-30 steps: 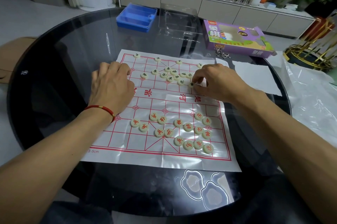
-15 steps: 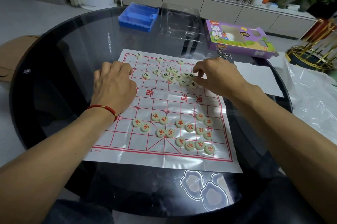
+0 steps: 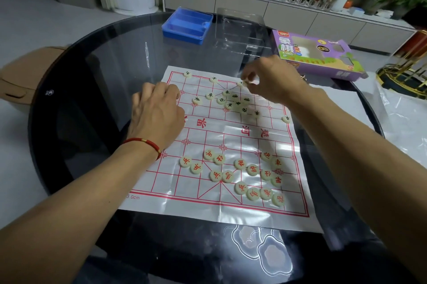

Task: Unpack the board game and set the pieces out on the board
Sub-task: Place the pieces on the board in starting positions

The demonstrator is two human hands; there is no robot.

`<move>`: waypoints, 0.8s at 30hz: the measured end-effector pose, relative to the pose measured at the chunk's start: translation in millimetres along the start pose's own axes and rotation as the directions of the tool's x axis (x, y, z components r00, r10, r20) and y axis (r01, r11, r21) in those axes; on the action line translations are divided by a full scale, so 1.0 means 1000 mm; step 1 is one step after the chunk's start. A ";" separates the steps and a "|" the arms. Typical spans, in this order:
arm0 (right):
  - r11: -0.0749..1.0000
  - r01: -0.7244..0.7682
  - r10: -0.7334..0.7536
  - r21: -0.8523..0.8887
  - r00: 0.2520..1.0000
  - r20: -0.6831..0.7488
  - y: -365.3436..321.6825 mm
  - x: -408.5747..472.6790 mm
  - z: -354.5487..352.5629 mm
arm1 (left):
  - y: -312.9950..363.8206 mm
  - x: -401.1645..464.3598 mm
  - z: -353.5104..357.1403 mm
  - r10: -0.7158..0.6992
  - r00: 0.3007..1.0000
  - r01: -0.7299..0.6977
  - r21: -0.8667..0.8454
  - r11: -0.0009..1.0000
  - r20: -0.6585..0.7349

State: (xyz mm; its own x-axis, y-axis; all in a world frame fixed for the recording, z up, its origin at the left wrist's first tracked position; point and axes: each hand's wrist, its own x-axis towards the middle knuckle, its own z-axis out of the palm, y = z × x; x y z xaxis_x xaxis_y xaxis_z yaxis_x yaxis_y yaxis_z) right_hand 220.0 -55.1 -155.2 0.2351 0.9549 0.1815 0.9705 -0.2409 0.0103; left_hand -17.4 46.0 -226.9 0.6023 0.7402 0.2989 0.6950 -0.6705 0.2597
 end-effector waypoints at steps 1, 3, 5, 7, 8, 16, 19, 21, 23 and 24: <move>1.000 0.019 -0.019 0.012 1.000 -0.008 -0.004 0.010 0.001 | 0.000 0.000 0.000 0.002 1.000 -0.002 0.000 1.000 -0.003; 0.999 0.049 -0.049 0.018 0.999 -0.002 -0.012 0.027 0.005 | -0.001 0.000 -0.001 0.011 1.000 -0.011 0.003 1.000 -0.005; 0.997 0.074 -0.074 0.005 0.996 0.052 -0.018 0.040 0.009 | -0.001 0.000 -0.001 0.013 1.000 -0.013 0.004 1.000 -0.005; 0.997 0.082 -0.081 -0.011 0.992 0.097 -0.020 0.048 0.014 | -0.001 0.000 0.000 0.014 1.000 -0.014 0.000 1.000 -0.006; 0.997 0.078 -0.076 -0.013 0.991 0.111 -0.019 0.050 0.015 | -0.001 0.000 0.000 0.016 1.000 -0.016 0.001 1.000 -0.005; 0.996 0.075 -0.080 0.037 0.986 0.144 -0.004 0.058 0.018 | -0.002 0.001 0.002 0.021 1.000 -0.021 0.014 1.000 -0.004; 0.999 0.044 -0.046 0.022 0.996 0.080 0.002 0.059 0.015 | -0.002 0.000 0.002 0.022 1.000 -0.022 0.016 1.000 -0.004; 0.999 0.038 -0.038 0.001 0.997 0.074 0.001 0.058 0.014 | -0.001 0.000 0.001 0.018 1.000 -0.018 0.013 1.000 0.000; 0.999 0.045 -0.044 -0.009 0.994 0.104 -0.002 0.058 0.016 | -0.001 0.000 0.000 0.017 1.000 -0.017 0.010 1.000 -0.001; 0.999 0.045 -0.043 -0.012 0.992 0.121 -0.003 0.058 0.017 | -0.001 0.000 0.000 0.017 1.000 -0.017 0.010 1.000 -0.002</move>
State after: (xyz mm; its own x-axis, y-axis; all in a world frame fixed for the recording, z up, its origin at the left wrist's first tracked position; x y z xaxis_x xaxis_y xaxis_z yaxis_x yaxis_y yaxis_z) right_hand 231.2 3.9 -161.4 0.1975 0.9784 0.0605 0.9794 -0.1996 0.0304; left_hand -17.8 46.7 -227.3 0.6131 0.7287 0.3050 0.6887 -0.6822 0.2456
